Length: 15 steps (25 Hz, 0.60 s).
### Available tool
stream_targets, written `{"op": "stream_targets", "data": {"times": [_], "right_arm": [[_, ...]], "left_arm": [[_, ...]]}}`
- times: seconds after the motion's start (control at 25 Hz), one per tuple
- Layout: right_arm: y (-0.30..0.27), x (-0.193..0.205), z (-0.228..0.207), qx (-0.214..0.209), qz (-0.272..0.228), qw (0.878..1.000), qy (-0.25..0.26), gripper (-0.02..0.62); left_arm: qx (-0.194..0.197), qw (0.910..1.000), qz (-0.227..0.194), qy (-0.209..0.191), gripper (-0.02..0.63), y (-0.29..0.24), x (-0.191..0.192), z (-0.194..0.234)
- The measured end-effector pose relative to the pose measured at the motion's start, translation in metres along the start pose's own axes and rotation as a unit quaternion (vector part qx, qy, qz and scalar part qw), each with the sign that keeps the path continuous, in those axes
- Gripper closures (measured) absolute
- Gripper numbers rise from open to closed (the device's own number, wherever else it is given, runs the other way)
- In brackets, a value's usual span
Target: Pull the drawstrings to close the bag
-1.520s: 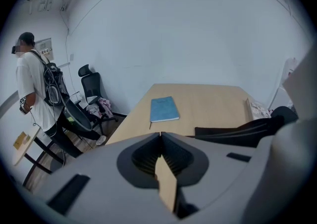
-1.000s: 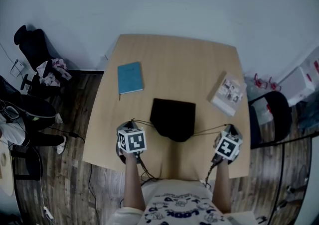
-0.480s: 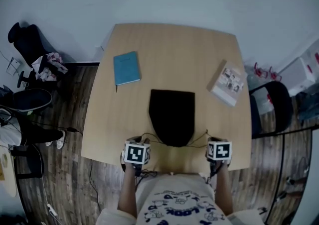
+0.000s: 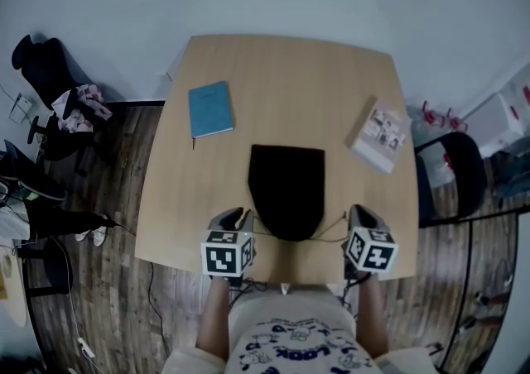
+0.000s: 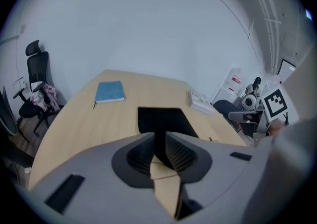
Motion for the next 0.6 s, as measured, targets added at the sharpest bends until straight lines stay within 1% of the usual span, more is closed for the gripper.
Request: {"op": "stream_targets", "data": {"times": [0.08, 0.24, 0.36, 0.48, 0.6], "right_arm": [[0.007, -0.022, 0.01, 0.01, -0.054, 0.998, 0.015, 0.588], [0.02, -0.061, 0.03, 0.018, -0.133, 0.99, 0.046, 0.589], [0.03, -0.085, 0.039, 0.018, -0.187, 0.981, 0.053, 0.589], [0.04, -0.102, 0.045, 0.017, -0.224, 0.973, 0.06, 0.589], [0.046, -0.112, 0.047, 0.015, -0.249, 0.966, 0.064, 0.589]], "left_arm": [[0.0, 0.9987, -0.048, -0.016, 0.594, 0.01, -0.021, -0.014], [0.008, 0.9899, -0.133, -0.048, 0.603, 0.027, -0.055, -0.039], [0.018, 0.9813, -0.182, -0.062, 0.603, 0.039, -0.073, -0.054], [0.019, 0.9708, -0.224, -0.083, 0.603, 0.05, -0.084, -0.065], [0.02, 0.9622, -0.253, -0.098, 0.603, 0.058, -0.089, -0.071]]}}
Point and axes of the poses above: the fingertips, and each gripper's own axes: y backward along the fingers, z to its left, x out of its underside, the point moved 9 cm from there along y, backward along the fingers, and after that the axes turned 12 degrees about y, right-handed, at the moved point
